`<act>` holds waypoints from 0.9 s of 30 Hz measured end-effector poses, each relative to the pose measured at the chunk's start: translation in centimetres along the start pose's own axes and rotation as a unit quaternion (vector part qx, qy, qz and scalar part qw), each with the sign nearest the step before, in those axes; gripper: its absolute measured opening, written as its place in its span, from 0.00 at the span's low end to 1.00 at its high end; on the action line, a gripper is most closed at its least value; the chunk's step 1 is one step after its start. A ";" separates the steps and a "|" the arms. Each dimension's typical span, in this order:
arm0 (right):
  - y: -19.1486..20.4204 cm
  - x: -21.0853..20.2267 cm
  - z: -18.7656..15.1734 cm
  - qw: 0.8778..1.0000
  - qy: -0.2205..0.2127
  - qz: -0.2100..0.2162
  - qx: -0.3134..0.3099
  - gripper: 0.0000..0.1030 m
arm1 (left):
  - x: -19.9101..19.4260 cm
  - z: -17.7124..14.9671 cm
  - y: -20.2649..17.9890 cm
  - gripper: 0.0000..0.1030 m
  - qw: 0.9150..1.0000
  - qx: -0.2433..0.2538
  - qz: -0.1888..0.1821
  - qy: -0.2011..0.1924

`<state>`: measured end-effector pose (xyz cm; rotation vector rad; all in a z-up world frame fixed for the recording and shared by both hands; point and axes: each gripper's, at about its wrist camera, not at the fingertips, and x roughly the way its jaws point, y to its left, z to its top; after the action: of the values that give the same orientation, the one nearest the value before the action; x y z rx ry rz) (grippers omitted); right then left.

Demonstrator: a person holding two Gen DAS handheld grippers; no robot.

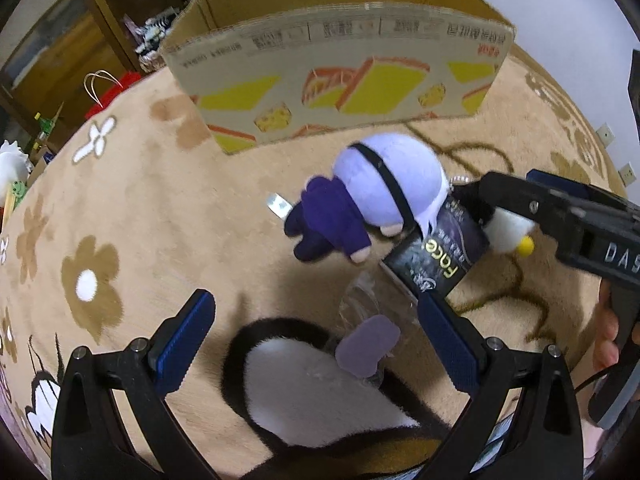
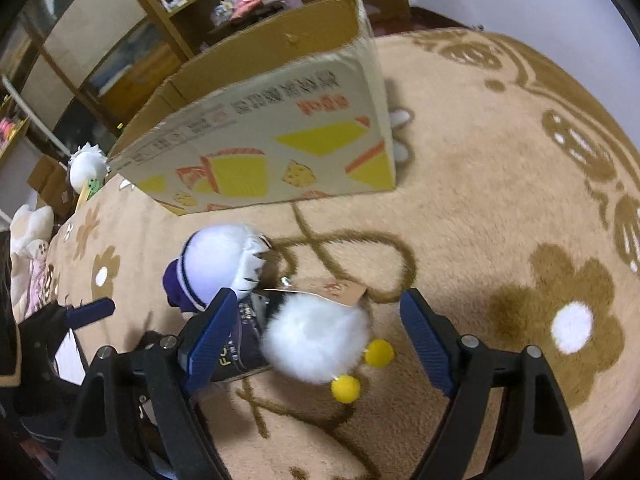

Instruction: Organize soft objects

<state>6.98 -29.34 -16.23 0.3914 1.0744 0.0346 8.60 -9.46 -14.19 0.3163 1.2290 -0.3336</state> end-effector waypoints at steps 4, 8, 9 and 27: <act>-0.6 0.8 -0.1 1.000 0.017 0.000 0.012 0.80 | 0.9 0.0 -0.2 0.97 1.000 0.000 -0.008 0.021; -0.5 1.3 -0.2 1.000 0.027 -0.001 0.012 0.79 | 1.7 -0.2 -0.7 0.97 0.999 0.010 -0.015 0.042; -0.4 1.4 -0.3 1.000 0.028 -0.002 0.011 0.79 | 1.9 -0.3 -0.9 0.97 0.999 0.014 -0.014 0.046; 0.0 1.9 -0.8 0.999 0.039 -0.016 0.004 0.74 | 3.2 -0.1 -2.7 0.96 0.997 0.041 0.026 0.056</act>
<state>7.20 -28.69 -18.16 0.3825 1.1574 0.0172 8.33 -12.16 -17.38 0.4419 1.3179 -0.3262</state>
